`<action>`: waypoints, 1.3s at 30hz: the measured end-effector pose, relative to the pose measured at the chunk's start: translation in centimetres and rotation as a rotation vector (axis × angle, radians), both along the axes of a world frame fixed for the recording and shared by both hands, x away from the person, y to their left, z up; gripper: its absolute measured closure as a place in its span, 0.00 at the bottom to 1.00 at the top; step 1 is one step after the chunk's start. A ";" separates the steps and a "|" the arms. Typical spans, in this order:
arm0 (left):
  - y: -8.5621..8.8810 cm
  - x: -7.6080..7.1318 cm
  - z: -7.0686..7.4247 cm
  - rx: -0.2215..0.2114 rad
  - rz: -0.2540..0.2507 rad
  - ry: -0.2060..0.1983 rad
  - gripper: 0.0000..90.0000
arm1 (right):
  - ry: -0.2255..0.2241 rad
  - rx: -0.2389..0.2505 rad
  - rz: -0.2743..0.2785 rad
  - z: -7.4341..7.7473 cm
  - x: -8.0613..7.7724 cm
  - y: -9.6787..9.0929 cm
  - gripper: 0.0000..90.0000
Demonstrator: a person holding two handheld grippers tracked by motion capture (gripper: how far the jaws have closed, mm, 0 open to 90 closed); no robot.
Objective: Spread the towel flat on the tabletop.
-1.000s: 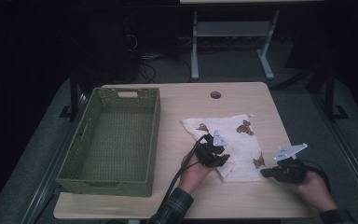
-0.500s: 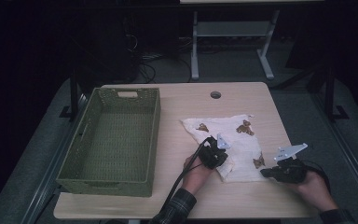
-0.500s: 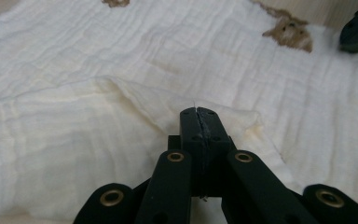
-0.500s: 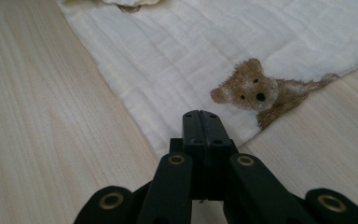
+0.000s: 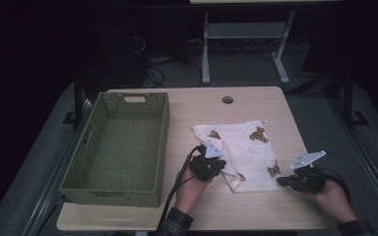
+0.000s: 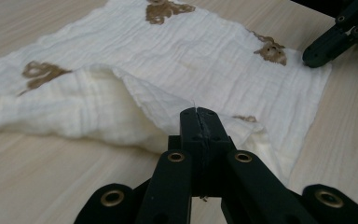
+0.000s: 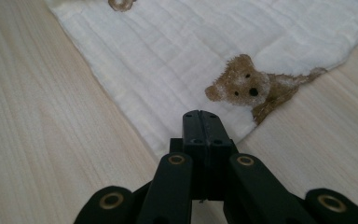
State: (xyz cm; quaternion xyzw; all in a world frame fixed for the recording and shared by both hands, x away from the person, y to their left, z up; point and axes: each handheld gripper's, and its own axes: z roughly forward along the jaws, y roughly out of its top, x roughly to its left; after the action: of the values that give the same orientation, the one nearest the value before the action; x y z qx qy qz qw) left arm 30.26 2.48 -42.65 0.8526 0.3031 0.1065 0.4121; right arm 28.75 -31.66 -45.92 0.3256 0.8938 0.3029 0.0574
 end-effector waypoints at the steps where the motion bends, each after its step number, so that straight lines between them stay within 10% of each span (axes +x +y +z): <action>1: 0.6 -0.5 0.1 -0.007 0.010 0.000 1.00 | -0.004 -0.004 -0.002 0.0 0.0 -0.1 1.00; 24: 6.0 -8.5 -1.7 0.046 0.204 0.050 1.00 | 0.003 0.004 -0.021 0.0 -3.5 -1.5 1.00; 39: 5.3 -7.2 -2.2 0.048 0.202 0.036 0.77 | -0.049 0.072 -0.021 0.9 -2.5 -0.9 0.87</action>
State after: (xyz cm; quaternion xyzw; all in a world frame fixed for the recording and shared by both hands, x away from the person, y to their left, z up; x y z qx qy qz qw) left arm 23.10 7.77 -44.86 0.8291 0.3923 0.1394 0.3731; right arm 26.27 -32.53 -45.07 0.3296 0.8771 0.3422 0.0705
